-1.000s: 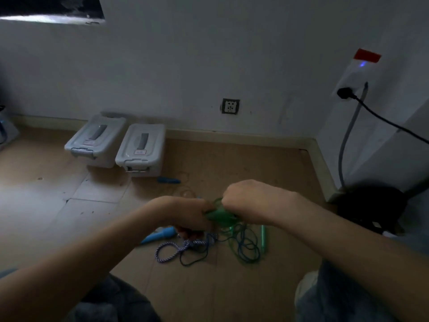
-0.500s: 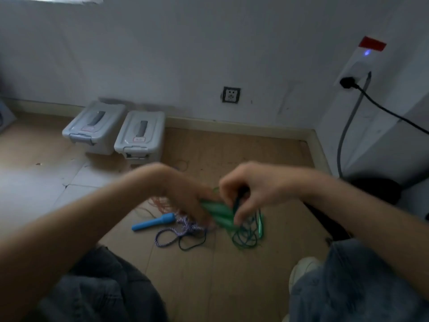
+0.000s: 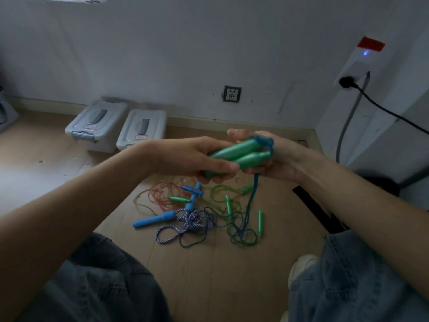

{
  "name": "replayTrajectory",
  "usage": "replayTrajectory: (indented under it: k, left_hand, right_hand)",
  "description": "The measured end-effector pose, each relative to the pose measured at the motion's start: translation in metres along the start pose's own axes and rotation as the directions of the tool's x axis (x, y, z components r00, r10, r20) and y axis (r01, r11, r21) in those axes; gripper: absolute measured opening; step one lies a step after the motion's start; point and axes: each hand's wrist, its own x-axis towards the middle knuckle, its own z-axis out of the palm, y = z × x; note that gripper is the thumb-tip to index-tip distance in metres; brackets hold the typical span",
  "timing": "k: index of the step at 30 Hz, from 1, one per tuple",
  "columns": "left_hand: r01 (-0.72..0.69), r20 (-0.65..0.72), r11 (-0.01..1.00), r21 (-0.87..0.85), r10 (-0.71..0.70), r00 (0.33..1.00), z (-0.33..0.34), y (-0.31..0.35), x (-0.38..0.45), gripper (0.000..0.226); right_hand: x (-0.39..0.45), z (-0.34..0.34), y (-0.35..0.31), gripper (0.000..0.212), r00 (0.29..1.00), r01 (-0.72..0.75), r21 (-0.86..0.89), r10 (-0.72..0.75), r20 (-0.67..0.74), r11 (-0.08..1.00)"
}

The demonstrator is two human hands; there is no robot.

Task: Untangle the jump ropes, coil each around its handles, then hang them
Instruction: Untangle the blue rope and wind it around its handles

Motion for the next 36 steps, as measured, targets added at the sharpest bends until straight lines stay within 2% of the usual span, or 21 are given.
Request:
replayTrajectory:
  k: [2,4,5,6,8,10,12,14,16,18,20,23,25,27,29,32,34,36]
  left_hand:
    - [-0.043,-0.235,0.984,-0.171,0.002,0.972,-0.007,-0.003,0.004,0.018]
    - [-0.052,-0.498,0.976,-0.214,-0.063,0.865,-0.016,-0.008,0.008,0.024]
    - [-0.029,-0.583,0.976,-0.215,-0.105,0.806,-0.019,-0.012,0.009,0.024]
    - [-0.012,-0.634,0.972,-0.235,-0.144,0.76,-0.02,-0.016,0.012,0.021]
    - [0.027,-0.699,0.969,-0.245,-0.196,0.688,-0.019,-0.028,0.017,0.014]
    - [0.166,-0.79,0.982,-0.085,-0.168,0.59,-0.024,-0.041,0.021,0.015]
    - [0.36,-0.833,0.927,0.109,-0.112,0.541,-0.026,-0.05,0.019,0.013]
    - [0.519,-0.8,0.79,0.326,-0.061,0.597,-0.021,-0.056,0.018,0.016]
    - [0.557,-0.702,0.677,0.48,-0.084,0.707,-0.003,-0.06,0.023,0.022]
    - [0.519,-0.568,0.626,0.582,-0.143,0.81,0.014,-0.059,0.027,0.025]
    - [0.42,-0.412,0.617,0.665,-0.165,0.896,0.023,-0.052,0.027,0.022]
    - [0.28,-0.231,0.636,0.719,-0.161,0.96,0.026,-0.039,0.019,0.009]
    - [0.196,-0.143,0.668,0.718,-0.135,0.981,0.026,-0.032,0.014,0.011]
    - [0.162,-0.113,0.699,0.696,-0.117,0.987,0.024,-0.024,0.01,0.008]
    - [0.128,-0.128,0.717,0.685,-0.054,0.99,0.02,-0.014,0.006,0.014]
    - [0.042,-0.238,0.786,0.617,0.135,0.962,0.013,-0.003,-0.001,0.022]
    - [-0.032,-0.36,0.892,0.452,0.215,0.908,0.012,0.004,-0.005,0.018]
    - [-0.137,-0.423,0.974,0.182,0.203,0.883,0.013,0.008,-0.005,0.03]
  right_hand:
    - [0.003,0.004,0.008,0.026,0.979,0.028,-0.031,-0.033,-0.2,0.999]
    - [0.005,0.011,0.014,0.037,0.916,0.073,-0.121,-0.114,-0.384,0.99]
    - [0.006,0.015,0.014,0.038,0.878,0.096,-0.233,-0.192,-0.439,0.968]
    - [0.006,0.018,0.014,0.036,0.85,0.107,-0.376,-0.281,-0.445,0.92]
    - [0.007,0.023,0.014,0.03,0.854,0.104,-0.581,-0.372,-0.365,0.808]
    - [0.006,0.022,0.015,0.029,0.902,0.081,-0.571,-0.303,-0.306,0.817]
    - [0.004,0.02,0.016,0.034,0.952,0.072,-0.414,-0.186,-0.242,0.907]
    - [0.003,0.015,0.015,0.037,0.976,0.059,-0.311,-0.12,-0.182,0.949]
    - [0.002,0.009,0.013,0.04,0.988,0.036,-0.306,-0.081,-0.135,0.951]
    - [0.0,0.005,0.011,0.044,0.994,0.005,-0.348,-0.043,-0.101,0.937]
    - [-0.002,0.0,0.008,0.039,0.99,-0.047,-0.339,-0.001,-0.14,0.939]
    - [-0.003,-0.006,0.009,0.031,0.979,-0.119,-0.389,0.043,-0.198,0.913]
    - [-0.005,-0.007,0.012,0.032,0.981,-0.155,-0.48,0.075,-0.182,0.863]
    - [-0.006,-0.008,0.013,0.033,0.974,-0.194,-0.525,0.101,-0.202,0.828]
    - [-0.007,-0.012,0.01,0.035,0.97,-0.222,-0.508,0.133,-0.206,0.832]
    - [-0.011,-0.019,0.003,0.043,0.972,-0.236,-0.375,0.214,-0.099,0.897]
    - [-0.015,-0.021,0.001,0.04,0.974,-0.217,-0.278,0.227,0.002,0.936]
    - [-0.016,-0.019,0.0,0.037,0.974,-0.192,-0.197,0.211,0.077,0.961]
